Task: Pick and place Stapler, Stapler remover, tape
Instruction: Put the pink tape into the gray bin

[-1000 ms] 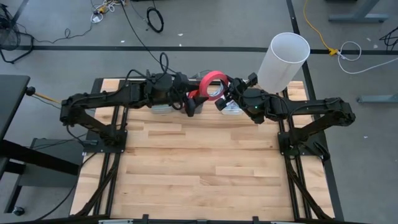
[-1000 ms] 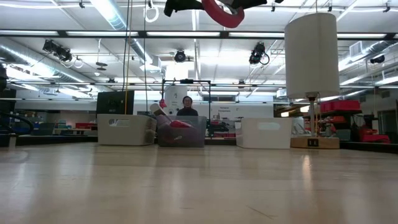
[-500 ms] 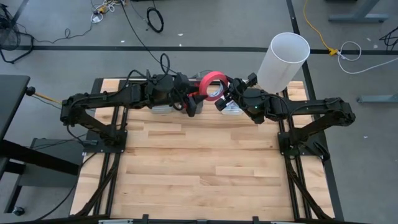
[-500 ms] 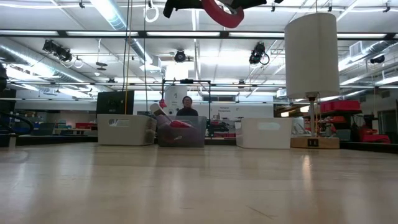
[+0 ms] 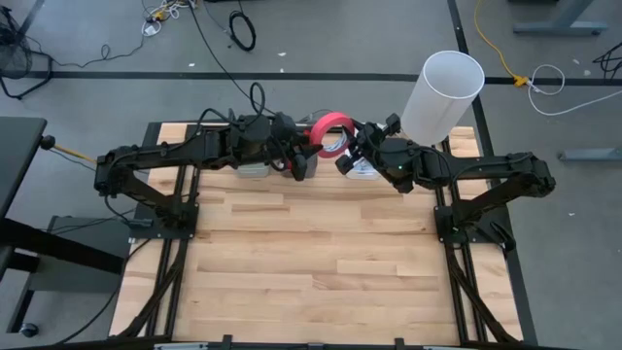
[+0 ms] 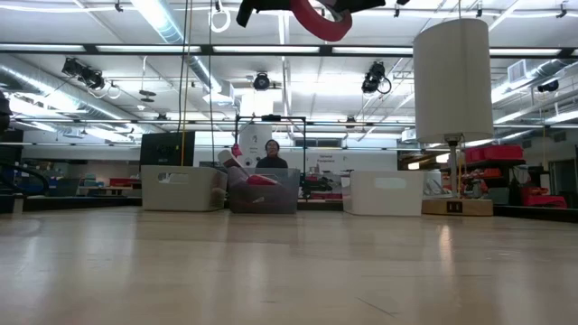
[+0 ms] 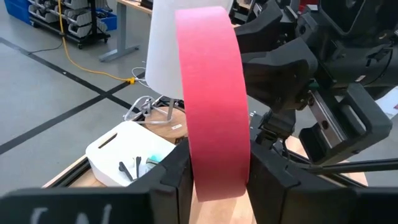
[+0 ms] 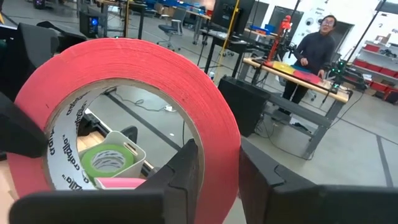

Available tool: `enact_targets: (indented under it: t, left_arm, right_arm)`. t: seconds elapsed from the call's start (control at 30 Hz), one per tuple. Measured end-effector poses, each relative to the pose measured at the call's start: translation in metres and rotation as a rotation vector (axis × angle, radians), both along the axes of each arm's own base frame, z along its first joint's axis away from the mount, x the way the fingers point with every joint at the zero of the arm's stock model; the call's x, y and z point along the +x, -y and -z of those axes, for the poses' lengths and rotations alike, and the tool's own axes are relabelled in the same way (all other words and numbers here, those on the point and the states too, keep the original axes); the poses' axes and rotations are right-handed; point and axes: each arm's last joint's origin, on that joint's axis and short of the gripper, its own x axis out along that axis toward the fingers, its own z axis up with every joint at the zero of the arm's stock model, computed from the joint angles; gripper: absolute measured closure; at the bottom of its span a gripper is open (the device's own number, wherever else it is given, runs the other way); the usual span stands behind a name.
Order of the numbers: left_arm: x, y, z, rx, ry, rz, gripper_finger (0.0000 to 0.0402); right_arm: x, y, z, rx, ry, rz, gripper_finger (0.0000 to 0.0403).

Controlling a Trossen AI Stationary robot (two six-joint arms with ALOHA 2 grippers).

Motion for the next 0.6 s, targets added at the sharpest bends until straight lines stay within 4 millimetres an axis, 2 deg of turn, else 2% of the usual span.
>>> enact_targets:
  t: [0.23, 0.6]
  left_arm:
    - [0.0000, 0.0001, 0.0001, 0.003, -0.002, 0.001, 0.0274]
    - [-0.0002, 0.0002, -0.0001, 0.003, -0.002, 0.001, 0.0284]
  right_arm:
    - [0.0000, 0.0000, 0.0000, -0.004, -0.005, -0.002, 0.0319]
    - [0.0000, 0.0000, 0.0000, -0.007, -0.009, -0.002, 0.0311]
